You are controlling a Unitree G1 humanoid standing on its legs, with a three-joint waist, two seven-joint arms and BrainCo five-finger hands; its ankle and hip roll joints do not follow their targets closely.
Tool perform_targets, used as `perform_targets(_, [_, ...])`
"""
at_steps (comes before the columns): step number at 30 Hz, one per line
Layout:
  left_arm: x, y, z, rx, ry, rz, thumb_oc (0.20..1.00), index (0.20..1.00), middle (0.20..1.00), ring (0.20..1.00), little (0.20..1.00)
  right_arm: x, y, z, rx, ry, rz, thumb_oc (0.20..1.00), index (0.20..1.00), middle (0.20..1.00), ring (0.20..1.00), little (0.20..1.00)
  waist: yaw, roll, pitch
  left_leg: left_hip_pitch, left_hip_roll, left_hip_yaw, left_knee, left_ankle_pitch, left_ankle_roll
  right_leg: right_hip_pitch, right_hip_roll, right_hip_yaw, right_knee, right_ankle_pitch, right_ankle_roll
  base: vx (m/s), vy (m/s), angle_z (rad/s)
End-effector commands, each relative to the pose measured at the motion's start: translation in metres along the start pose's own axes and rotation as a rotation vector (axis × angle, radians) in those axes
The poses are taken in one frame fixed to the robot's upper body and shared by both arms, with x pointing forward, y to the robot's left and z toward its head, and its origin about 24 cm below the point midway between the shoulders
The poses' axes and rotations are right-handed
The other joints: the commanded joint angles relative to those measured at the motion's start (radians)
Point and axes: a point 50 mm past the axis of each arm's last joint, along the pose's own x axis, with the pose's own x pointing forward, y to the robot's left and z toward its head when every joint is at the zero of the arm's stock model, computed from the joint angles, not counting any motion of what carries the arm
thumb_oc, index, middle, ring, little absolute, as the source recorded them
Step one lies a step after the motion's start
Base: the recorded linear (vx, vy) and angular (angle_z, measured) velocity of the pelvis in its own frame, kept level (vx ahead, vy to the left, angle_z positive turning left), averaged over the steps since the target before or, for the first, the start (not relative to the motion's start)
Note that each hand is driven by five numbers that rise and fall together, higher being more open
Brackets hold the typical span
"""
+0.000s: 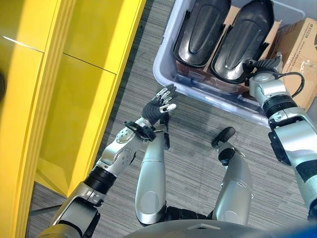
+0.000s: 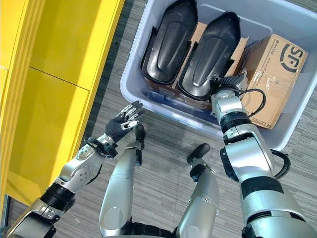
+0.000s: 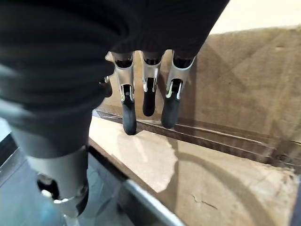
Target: Move parts from the plastic box to the shelf.
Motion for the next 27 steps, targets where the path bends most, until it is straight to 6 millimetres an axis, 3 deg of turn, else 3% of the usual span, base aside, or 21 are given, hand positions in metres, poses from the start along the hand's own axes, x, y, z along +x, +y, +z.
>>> perform_targets(1, [0.005,-0.026,0.007,-0.022,-0.071,-0.106,1.0,1.0,1.0,1.0,1.0,-0.016,0.031,-0.053,-0.126,0.122,0.183,1.0,1.0,1.0,1.0,1.0,0.056,0.082,-0.028,-0.038,-0.028,0.034,-0.056,0.017,0.009,-0.05,-0.022,0.024,0.165,-0.054,0.119,0.0,0.0,0.0])
perform_targets(16, [0.004,-0.026,0.003,-0.002,-0.067,-0.095,1.0,1.0,1.0,1.0,1.0,-0.033,0.053,-0.051,-0.266,-0.003,0.249,1.0,1.0,1.0,1.0,1.0,0.062,0.08,-0.028,-0.089,-0.033,0.018,-0.033,0.015,0.014,-0.092,-0.02,0.026,0.193,-0.054,0.116,0.01,-0.004,0.03])
perform_targets(21, [0.003,-0.024,0.0,-0.009,-0.055,-0.091,1.0,1.0,1.0,1.0,1.0,-0.041,0.062,-0.058,-0.223,0.035,0.295,1.0,1.0,1.0,1.0,1.0,0.062,0.078,-0.028,-0.099,-0.032,0.016,-0.028,0.013,0.015,-0.101,-0.019,0.025,0.201,-0.056,0.115,0.01,0.0,0.01])
perform_targets(23, [0.003,-0.026,-0.003,-0.13,-0.053,-0.1,1.0,1.0,1.0,1.0,1.0,-0.045,0.067,-0.062,-0.187,0.065,0.326,1.0,1.0,1.0,1.0,1.0,0.062,0.079,-0.028,-0.106,-0.032,0.015,-0.025,0.013,0.016,-0.106,-0.018,0.026,0.202,-0.058,0.115,0.0,0.0,0.0])
perform_targets(27, [0.005,-0.026,-0.002,-0.104,-0.07,-0.073,1.0,1.0,1.0,1.0,1.0,-0.06,0.082,-0.074,-0.105,0.132,0.398,1.0,1.0,1.0,1.0,1.0,0.06,0.071,-0.028,-0.111,-0.029,0.018,-0.024,0.012,0.015,-0.11,-0.015,0.024,0.197,-0.057,0.113,0.0,0.0,0.0])
